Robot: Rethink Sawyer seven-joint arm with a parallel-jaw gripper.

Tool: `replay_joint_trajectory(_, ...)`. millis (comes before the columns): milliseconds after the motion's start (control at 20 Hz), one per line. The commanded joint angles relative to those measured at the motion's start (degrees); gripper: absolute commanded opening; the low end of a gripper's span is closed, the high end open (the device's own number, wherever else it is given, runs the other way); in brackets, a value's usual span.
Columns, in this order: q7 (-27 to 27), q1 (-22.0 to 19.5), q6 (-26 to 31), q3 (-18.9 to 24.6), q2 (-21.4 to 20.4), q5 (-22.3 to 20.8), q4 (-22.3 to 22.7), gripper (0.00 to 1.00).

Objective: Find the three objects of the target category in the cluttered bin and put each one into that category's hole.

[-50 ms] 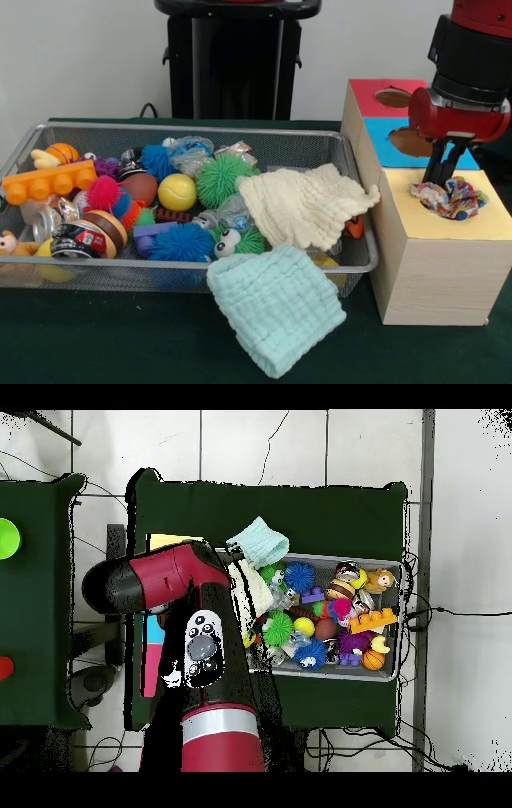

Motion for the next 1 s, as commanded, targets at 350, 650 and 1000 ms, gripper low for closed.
replay_joint_trajectory(350, 3.14, -1.88, 6.95, 2.00, -2.49, 3.71, 4.57, 0.00)
replay_joint_trajectory(650, 1.81, -2.24, 9.82, 2.20, -4.35, 4.78, 4.33, 0.00)
replay_joint_trajectory(1000, 1.18, -2.20, 11.04, 2.41, -4.80, 5.35, 3.75, 0.00)
